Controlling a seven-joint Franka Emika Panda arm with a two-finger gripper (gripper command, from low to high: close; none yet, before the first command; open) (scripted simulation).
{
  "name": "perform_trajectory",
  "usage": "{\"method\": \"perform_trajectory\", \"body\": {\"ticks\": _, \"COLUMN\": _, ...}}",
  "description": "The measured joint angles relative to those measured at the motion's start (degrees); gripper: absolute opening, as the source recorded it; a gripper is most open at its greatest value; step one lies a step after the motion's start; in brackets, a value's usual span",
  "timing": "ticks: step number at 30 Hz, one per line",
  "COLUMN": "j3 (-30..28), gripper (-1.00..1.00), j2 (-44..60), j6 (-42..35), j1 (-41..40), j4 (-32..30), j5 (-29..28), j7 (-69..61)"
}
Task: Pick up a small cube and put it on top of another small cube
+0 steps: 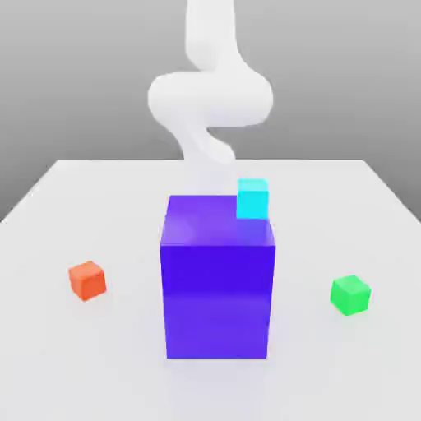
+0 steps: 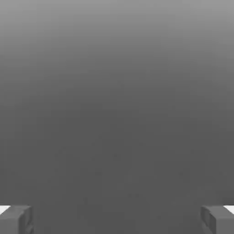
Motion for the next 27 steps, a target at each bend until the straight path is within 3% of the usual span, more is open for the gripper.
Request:
{"method": "perform_trajectory", "body": {"ticks": 16, "j3": -5.35, "gripper": 0.00, "j2": 33.57, "j6": 6.24, "j1": -10.32, "j4": 6.69, "j5": 1.51, "j7": 17.73}}
{"method": "perform_trajectory", "body": {"ticks": 27, "j3": -9.38, "gripper": 0.00, "j2": 56.64, "j6": 10.33, "j1": -17.16, "j4": 11.29, "j5": 6.02, "j7": 27.42}}
